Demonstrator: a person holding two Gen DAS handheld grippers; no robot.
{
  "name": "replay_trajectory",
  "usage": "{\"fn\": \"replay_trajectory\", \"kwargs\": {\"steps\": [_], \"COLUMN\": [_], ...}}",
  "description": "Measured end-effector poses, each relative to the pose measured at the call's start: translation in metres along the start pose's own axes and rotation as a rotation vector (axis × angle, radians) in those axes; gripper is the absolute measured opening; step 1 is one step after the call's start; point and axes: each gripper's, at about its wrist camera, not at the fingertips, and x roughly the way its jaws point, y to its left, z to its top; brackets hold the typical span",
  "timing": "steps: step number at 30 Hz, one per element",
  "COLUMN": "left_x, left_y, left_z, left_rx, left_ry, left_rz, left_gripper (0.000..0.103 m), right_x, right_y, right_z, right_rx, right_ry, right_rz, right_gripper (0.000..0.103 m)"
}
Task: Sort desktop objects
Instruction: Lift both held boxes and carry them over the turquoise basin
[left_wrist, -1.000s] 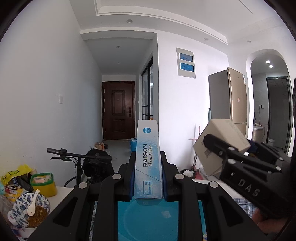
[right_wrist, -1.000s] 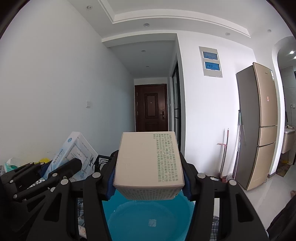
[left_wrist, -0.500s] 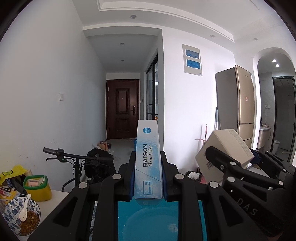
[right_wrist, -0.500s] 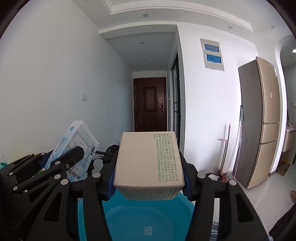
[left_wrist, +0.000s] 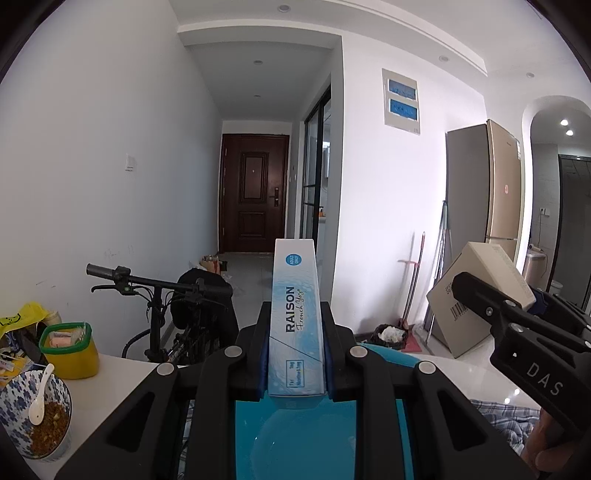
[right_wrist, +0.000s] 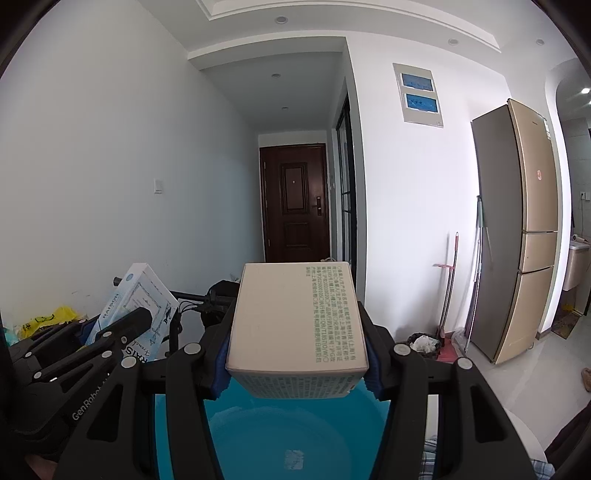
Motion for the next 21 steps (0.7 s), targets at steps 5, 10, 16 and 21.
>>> {"fn": "replay_trajectory", "kwargs": {"steps": [5, 10, 16, 21], "left_x": [0.018, 0.042, 0.069, 0.086], "left_y": [0.004, 0.009, 0.007, 0.012], "left_z": [-0.009, -0.021, -0.041, -0.056], "left_rx": [-0.007, -0.015, 0.0, -0.023], "left_ry": [0.07, 0.162, 0.268, 0.31], "left_rz": [0.008, 0.01, 0.017, 0.045], "left_gripper": [0.024, 0.024, 0.024, 0.024], "right_x": [0.009, 0.027, 0.057, 0.066], "right_y": [0.002, 0.001, -0.003, -0.007], "right_z": [-0.005, -0.015, -0.034, -0.046], "right_rx": [-0.012, -0.015, -0.02, 0.01], "right_ry": [0.029, 0.091, 0.218, 0.268], "right_rz": [0.001, 0.002, 0.013, 0.049], "right_gripper": [0.055, 0.055, 0.055, 0.055]}}
